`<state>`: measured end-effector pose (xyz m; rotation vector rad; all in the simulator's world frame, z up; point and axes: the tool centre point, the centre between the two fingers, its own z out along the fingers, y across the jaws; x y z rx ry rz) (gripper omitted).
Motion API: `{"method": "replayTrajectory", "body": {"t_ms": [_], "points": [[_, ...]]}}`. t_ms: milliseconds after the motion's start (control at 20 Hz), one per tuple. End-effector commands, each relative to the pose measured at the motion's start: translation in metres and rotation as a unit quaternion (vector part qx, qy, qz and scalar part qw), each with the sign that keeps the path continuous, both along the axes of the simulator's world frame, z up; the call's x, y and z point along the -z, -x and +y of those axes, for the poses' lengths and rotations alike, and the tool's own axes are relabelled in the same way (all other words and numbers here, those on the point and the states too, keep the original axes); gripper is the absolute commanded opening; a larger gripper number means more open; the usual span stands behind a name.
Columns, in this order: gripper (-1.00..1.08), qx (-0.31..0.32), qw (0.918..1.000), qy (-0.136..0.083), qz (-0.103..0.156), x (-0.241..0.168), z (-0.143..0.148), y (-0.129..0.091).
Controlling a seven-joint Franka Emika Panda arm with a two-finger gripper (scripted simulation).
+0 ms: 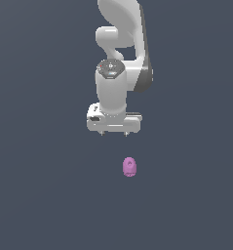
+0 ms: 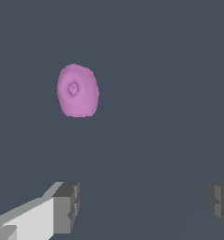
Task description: Pick up the object and move it to a goal position.
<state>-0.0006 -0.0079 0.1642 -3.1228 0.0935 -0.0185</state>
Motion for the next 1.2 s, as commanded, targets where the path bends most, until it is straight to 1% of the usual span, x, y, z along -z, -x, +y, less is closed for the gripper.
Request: {"method": "replayTrajectory", "body": {"t_ms": [0, 450, 800, 1150], "points": [[1.00, 0.000, 1.0000, 0.000, 0.000, 0.000, 0.000, 0.000], [1.00, -0.028, 0.9995, 0.014, 0.000, -0.001, 0.006, -0.004], [1.00, -0.027, 0.9995, 0.013, 0.000, -0.001, 0.006, -0.005], [1.00, -0.027, 0.9996, 0.013, 0.000, 0.006, 0.014, -0.019]]}}
